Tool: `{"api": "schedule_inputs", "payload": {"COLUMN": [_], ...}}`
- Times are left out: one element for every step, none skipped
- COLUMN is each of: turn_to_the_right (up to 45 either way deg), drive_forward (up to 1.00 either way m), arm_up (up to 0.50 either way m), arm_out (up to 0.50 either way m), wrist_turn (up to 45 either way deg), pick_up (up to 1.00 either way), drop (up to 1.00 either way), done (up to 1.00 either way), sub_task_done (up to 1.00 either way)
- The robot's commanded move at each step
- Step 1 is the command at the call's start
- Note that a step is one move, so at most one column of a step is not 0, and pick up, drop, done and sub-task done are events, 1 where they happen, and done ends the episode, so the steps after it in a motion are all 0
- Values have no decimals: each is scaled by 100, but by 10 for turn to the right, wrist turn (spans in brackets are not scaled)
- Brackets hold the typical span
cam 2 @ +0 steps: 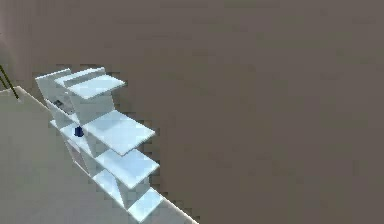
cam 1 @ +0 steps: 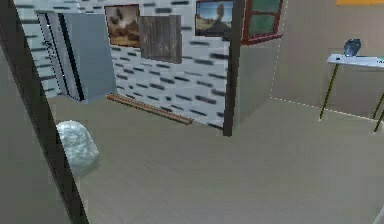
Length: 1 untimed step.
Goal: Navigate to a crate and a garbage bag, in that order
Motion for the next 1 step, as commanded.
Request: {"api": "schedule_inputs", "payload": {"turn_to_the_right": [-30], "drive_forward": [0], "arm_up": [0], "arm_out": [0], "wrist_turn": [0], "pick_up": [0], "drop": [0], "done": [0], "sub_task_done": [0]}}
